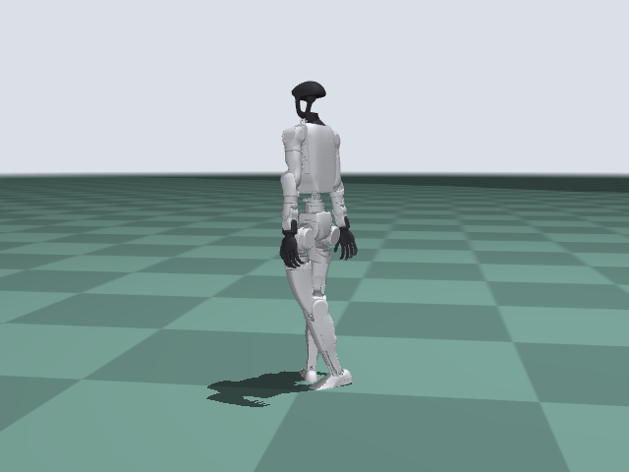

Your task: Upper body actions

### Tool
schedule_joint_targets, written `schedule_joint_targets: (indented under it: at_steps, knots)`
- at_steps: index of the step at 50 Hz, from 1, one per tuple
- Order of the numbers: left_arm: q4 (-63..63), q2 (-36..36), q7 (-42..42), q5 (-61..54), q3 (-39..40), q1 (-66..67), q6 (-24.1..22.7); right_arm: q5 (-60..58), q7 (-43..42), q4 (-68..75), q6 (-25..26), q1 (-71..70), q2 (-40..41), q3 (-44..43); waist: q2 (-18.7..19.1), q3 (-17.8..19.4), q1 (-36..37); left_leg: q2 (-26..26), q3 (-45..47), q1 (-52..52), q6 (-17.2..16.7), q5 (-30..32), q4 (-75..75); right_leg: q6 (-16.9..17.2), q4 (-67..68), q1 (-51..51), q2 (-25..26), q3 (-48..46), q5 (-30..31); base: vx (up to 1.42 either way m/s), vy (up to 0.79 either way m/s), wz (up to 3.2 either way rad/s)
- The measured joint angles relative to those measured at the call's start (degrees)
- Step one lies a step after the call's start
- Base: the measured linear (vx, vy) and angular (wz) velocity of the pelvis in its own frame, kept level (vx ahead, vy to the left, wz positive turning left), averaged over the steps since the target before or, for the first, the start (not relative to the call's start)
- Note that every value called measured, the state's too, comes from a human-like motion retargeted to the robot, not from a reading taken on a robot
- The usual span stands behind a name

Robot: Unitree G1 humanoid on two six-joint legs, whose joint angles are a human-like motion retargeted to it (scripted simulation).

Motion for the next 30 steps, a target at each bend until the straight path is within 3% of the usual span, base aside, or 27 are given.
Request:
schedule_joint_targets:
  at_steps: [5, 8, 9, 12, 14, 22, 25, 28, 30]
  knots:
    - [-3.0, 0.2, -0.2, 0.4, -1.3, -2.2, -0.4, -1.3, -1.0, 1.8, 0.2, 2.8, 0.5, -1.1, -4.4, -1.4, -1.6, 1.6, -1.2, 0.4, 5.8, 10.9, 10.9, 1.1, -0.4, 0.8, -3.9, 6.0, -0.1, 0.15, -0.25, -0.76]
    - [-6.0, 0.5, -0.9, 0.2, -2.9, -2.6, -1.2, -1.7, -0.5, 1.9, 2.0, 3.6, 0.8, -0.8, -9.6, -0.6, 0.8, 3.2, -9.5, -4.2, 13.5, 17.1, 26.1, 1.0, 0.4, 1.1, -8.3, 10.7, -0.3, 0.18, -0.18, -1.45]
    - [-6.6, 0.4, -0.8, -0.1, -3.0, -2.8, -1.4, -2.0, -0.4, 1.9, 2.5, 3.2, 0.8, -0.5, -10.2, -0.1, 1.1, 3.6, -12.0, -5.6, 14.0, 18.2, 29.3, 0.9, 0.6, 1.2, -8.7, 11.8, -0.3, 0.09, -0.18, -1.21]
    - [-7.6, -1.0, -0.1, -1.9, -1.8, -3.6, -2.3, -3.8, 0.2, 1.7, 2.7, 0.5, 0.7, 1.1, -10.4, 1.8, 1.6, 3.3, -22.3, -11.2, 10.6, 20.0, 36.0, 0.5, 0.5, 1.5, -8.1, 15.7, 0.3, 0.01, -0.14, -1.63]
    - [-7.2, -2.3, 0.3, -3.0, -0.8, -3.6, -3.3, -5.0, 0.7, -0.3, 2.3, -0.7, 0.7, 2.5, -9.7, 2.5, 1.8, 0.3, -30.6, -15.8, 8.9, 20.2, 36.8, 0.2, -0.1, 1.6, -7.0, 18.3, 0.9, 0.03, -0.04, -1.75]
    - [-2.6, -3.4, 2.0, -2.1, -0.9, -3.4, -1.5, -7.5, 2.9, -10.5, -0.3, -3.6, 2.2, 6.1, -7.8, 5.6, 2.5, -0.3, -40.9, -21.1, 17.6, 13.9, 25.2, -0.1, 0.4, 2.7, -4.8, 26.0, 2.5, 0.10, -0.01, -1.50]
    - [-0.9, -3.2, 2.4, -0.9, -1.3, -2.8, -1.0, -7.0, 3.8, -12.3, -0.9, -4.2, 3.0, 7.7, -6.6, 6.6, 3.9, -2.3, -48.5, -20.6, 17.5, 12.2, 16.2, -0.2, 1.0, 3.4, -3.0, 30.0, 2.8, 0.19, 0.05, -1.80]
    - [0.1, -3.2, 3.1, 0.0, -0.8, -1.4, -0.8, -6.9, 4.3, -12.2, -0.9, -3.9, 3.8, 8.5, -4.9, 6.5, 4.9, -5.3, -62.1, -18.6, 14.2, 14.3, 5.8, -0.2, 1.4, 4.6, -0.3, 33.9, 2.5, 0.29, 0.08, -1.55]
    - [0.7, -3.3, 3.3, 0.2, -0.4, -0.5, -0.8, -7.0, 4.5, -11.4, -1.0, -3.3, 4.0, 8.8, -4.5, 6.0, 5.2, -6.1, -64.6, -17.0, 15.2, 17.1, 0.4, 0.1, 1.6, 5.6, 0.5, 36.1, 2.3, 0.32, 0.10, -1.00]
